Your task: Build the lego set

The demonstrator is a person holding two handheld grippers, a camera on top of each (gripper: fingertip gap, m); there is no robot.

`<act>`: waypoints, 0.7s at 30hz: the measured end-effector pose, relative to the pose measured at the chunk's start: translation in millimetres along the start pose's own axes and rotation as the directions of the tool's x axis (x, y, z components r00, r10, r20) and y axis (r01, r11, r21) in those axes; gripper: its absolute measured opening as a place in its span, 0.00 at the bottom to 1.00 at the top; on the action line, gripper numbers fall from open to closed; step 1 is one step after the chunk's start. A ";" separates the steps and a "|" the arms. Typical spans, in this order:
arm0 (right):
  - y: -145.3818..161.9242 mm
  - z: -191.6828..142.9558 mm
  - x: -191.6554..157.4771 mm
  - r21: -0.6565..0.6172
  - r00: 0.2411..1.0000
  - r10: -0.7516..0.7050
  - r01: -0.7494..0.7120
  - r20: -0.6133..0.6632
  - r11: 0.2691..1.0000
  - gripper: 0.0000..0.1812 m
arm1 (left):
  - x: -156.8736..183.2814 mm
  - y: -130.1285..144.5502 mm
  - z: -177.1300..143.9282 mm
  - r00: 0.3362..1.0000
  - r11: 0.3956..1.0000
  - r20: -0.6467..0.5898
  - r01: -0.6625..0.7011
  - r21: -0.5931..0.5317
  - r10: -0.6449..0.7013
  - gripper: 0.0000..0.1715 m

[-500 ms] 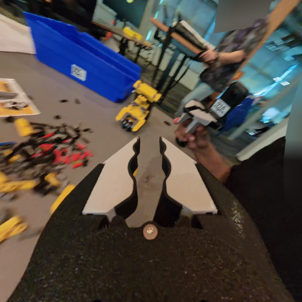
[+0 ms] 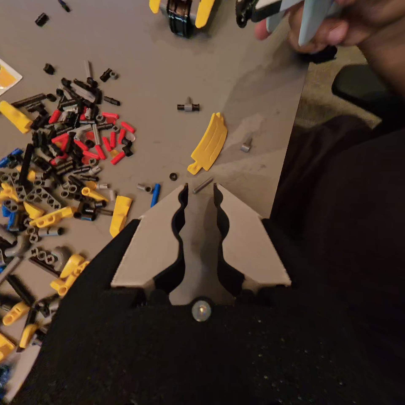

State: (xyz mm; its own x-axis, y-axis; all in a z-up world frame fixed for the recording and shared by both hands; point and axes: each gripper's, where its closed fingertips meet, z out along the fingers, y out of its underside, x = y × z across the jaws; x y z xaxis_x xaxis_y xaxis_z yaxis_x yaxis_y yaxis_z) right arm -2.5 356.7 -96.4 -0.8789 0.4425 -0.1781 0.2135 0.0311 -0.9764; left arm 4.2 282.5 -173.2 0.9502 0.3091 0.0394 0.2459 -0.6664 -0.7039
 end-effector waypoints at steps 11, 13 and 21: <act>-19.2 -15.1 -7.8 0.127 0.964 0.162 -0.191 0.210 0.973 0.02 | 1.8 4.0 15.0 0.989 0.992 -0.085 -0.122 -0.023 0.120 0.04; -27.5 -24.3 -4.1 0.177 0.930 0.231 -0.288 0.285 0.941 0.02 | 2.1 3.9 15.2 0.991 0.993 -0.078 -0.114 -0.019 0.112 0.02; -45.7 -47.7 -18.9 0.216 0.789 0.288 -0.462 0.543 0.860 0.02 | 22.2 -13.2 7.3 0.979 0.992 -0.193 0.081 0.099 -0.061 0.02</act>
State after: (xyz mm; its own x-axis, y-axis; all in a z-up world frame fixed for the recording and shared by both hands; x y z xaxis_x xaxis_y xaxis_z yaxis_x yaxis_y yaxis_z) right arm 24.8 389.7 -42.6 -0.8635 -0.1283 -0.4878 0.4979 -0.3712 -0.7838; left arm 20.7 303.2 -168.2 0.9525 0.2122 0.2184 0.3021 -0.5684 -0.7653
